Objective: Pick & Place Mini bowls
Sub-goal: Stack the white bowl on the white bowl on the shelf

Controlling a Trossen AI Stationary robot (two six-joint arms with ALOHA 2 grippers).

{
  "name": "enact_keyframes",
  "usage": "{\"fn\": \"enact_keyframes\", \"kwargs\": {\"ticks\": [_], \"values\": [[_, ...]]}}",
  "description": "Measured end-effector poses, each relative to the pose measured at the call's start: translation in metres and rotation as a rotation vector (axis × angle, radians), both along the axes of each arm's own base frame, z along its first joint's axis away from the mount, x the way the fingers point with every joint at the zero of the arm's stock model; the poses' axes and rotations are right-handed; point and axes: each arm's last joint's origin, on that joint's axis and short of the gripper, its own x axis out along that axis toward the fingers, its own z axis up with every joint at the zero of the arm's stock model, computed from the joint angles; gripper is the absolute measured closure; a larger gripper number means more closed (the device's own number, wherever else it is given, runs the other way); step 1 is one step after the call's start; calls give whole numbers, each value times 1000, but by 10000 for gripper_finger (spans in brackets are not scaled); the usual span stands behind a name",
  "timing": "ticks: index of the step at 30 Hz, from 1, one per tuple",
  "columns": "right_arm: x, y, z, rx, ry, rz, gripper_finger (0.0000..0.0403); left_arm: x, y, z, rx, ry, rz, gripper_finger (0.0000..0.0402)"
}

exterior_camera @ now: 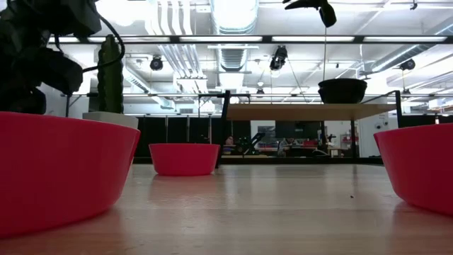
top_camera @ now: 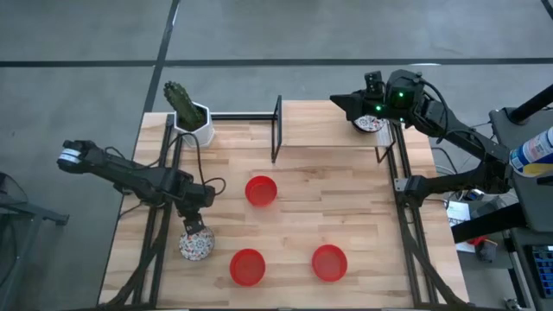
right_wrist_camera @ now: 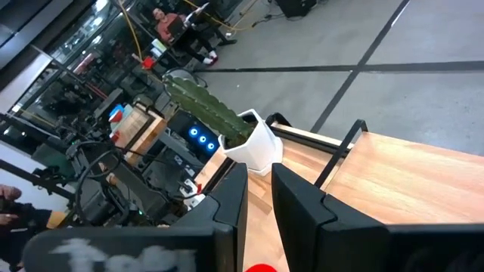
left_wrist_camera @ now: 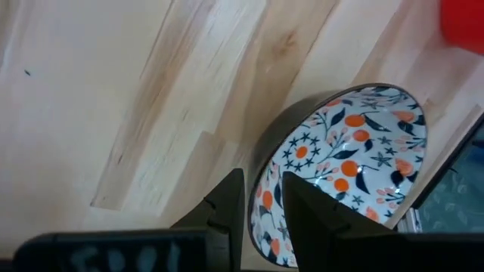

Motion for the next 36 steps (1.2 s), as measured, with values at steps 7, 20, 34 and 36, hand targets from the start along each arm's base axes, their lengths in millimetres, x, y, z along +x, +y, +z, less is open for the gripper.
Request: {"fn": "enact_keyframes", "kwargs": {"ticks": [7, 20, 34, 36], "values": [[0, 0, 0, 6, -3, -1, 344, -5, 0, -14, -23, 42, 20, 318], [1, 1, 0, 22, -11, -1, 344, -8, 0, -32, -62, 75, 119, 331], [14, 8, -9, 136, -17, 31, 344, 3, 2, -11, 15, 16, 354, 398], [19, 9, -11, 142, -6, 50, 344, 10, 2, 2, 17, -45, 367, 398]]}}
